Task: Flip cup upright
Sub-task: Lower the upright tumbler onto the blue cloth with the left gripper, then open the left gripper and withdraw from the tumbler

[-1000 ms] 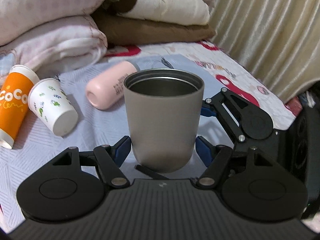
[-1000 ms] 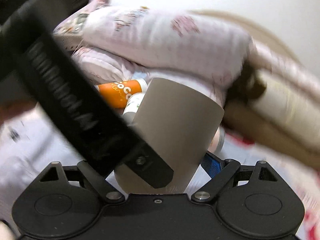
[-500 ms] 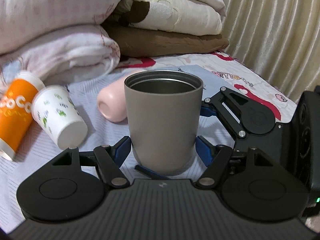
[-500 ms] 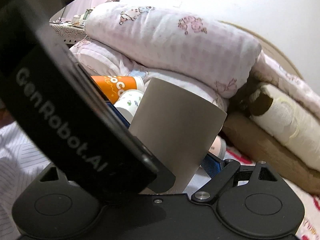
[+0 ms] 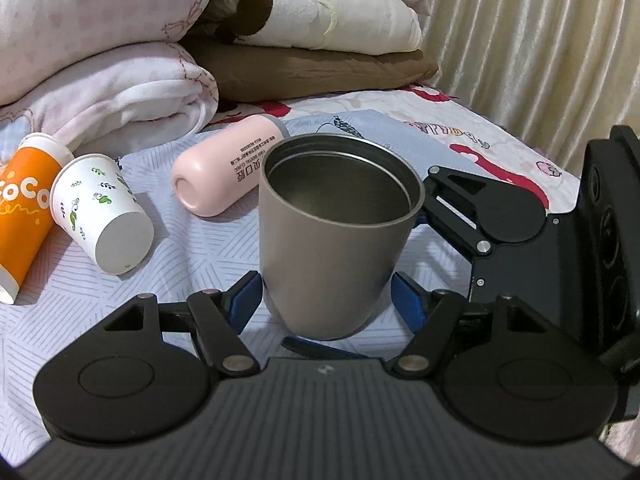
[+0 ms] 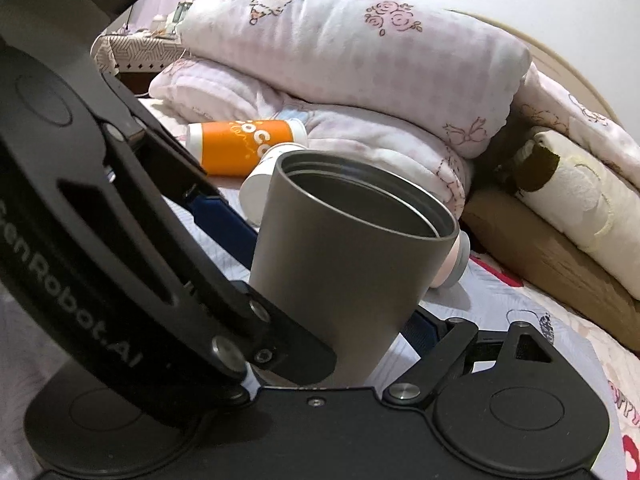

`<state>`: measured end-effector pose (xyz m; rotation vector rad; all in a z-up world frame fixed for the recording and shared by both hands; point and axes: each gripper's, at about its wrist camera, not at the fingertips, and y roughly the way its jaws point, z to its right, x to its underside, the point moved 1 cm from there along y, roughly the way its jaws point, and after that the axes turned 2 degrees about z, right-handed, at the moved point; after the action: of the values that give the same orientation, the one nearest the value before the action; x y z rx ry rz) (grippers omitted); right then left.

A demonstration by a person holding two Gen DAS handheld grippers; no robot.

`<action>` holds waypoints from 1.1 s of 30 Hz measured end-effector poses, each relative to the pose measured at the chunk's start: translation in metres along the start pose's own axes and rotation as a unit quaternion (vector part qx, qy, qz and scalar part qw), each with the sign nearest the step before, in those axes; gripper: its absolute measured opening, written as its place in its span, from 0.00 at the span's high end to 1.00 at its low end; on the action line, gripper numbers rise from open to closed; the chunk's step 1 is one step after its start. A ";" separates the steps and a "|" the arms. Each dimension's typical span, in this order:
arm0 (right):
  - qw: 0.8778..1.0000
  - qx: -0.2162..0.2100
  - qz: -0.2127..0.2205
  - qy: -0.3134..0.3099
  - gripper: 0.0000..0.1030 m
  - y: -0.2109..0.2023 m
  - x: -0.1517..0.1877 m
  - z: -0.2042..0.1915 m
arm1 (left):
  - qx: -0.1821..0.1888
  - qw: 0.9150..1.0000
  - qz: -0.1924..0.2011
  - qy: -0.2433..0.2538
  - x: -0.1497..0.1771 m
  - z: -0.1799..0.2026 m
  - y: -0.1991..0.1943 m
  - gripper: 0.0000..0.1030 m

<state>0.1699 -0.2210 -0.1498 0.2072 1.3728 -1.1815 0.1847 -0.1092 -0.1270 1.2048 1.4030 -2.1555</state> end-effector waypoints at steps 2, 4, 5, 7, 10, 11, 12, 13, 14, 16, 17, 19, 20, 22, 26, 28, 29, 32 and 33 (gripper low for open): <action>1.000 -0.002 -0.003 0.006 0.12 -0.004 -0.001 0.001 | 0.000 1.000 0.002 -0.005 -0.001 0.000 -0.003 0.32; 1.000 0.005 0.000 0.007 0.11 -0.006 -0.004 0.003 | 0.000 1.000 0.003 -0.019 -0.001 -0.003 -0.004 0.31; 1.000 0.006 -0.003 0.011 0.10 -0.007 -0.005 0.004 | -0.001 1.000 0.000 -0.029 -0.001 -0.005 -0.005 0.28; 1.000 0.009 -0.017 0.022 0.09 -0.010 -0.005 0.005 | -0.007 0.998 -0.009 -0.054 -0.001 -0.009 -0.007 0.24; 0.998 0.002 -0.045 0.041 0.09 -0.017 -0.009 0.010 | -0.015 0.997 -0.019 -0.080 0.000 -0.013 -0.017 0.23; 0.997 -0.002 -0.056 0.056 0.09 -0.020 -0.011 0.014 | -0.020 0.996 -0.021 -0.087 0.000 -0.013 -0.022 0.22; 0.995 -0.006 -0.065 0.073 0.09 -0.025 -0.013 0.017 | -0.023 0.995 -0.026 -0.096 -0.001 -0.013 -0.028 0.21; 0.993 -0.009 -0.067 0.092 0.09 -0.032 -0.014 0.020 | -0.022 0.994 -0.033 -0.105 -0.001 -0.013 -0.034 0.21; 0.993 -0.006 -0.063 0.103 0.08 -0.039 -0.016 0.023 | -0.022 0.993 -0.031 -0.114 -0.002 -0.013 -0.042 0.21; 0.991 -0.007 -0.055 0.118 0.08 -0.054 -0.019 0.022 | -0.040 0.991 -0.030 -0.121 -0.005 -0.008 -0.060 0.21; 0.991 -0.006 -0.052 0.124 0.08 -0.060 -0.020 0.021 | -0.046 0.991 -0.030 -0.122 -0.005 -0.005 -0.067 0.21; 0.988 -0.007 -0.055 0.141 0.08 -0.073 -0.022 0.018 | -0.065 0.990 -0.032 -0.123 -0.005 0.000 -0.083 0.21; 0.987 -0.007 -0.053 0.150 0.08 -0.082 -0.022 0.017 | -0.077 0.989 -0.033 -0.119 -0.005 0.003 -0.089 0.21; 0.985 0.004 -0.048 0.166 0.08 -0.098 -0.025 0.015 | -0.101 0.988 -0.029 -0.109 -0.006 0.009 -0.104 0.21; 0.979 0.029 -0.021 0.200 0.08 -0.130 -0.032 0.019 | -0.140 0.984 -0.009 -0.107 -0.008 0.017 -0.136 0.19; 0.972 0.040 -0.015 0.231 0.08 -0.144 -0.034 0.025 | -0.156 0.982 0.003 -0.108 -0.009 0.019 -0.152 0.19; 0.969 0.039 -0.007 0.246 0.08 -0.151 -0.037 0.027 | -0.167 0.981 0.009 -0.103 -0.009 0.022 -0.161 0.19; 0.967 0.052 0.020 0.250 0.08 -0.174 -0.045 0.024 | -0.193 0.978 0.030 -0.078 -0.013 0.034 -0.186 0.17; 0.967 0.058 0.028 0.248 0.08 -0.181 -0.048 0.021 | -0.199 0.977 0.037 -0.075 -0.012 0.038 -0.194 0.17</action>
<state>0.0617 -0.2946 -0.0138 0.6575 1.7160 -1.2111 0.0511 -0.0514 0.0066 0.9081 1.5953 -1.7621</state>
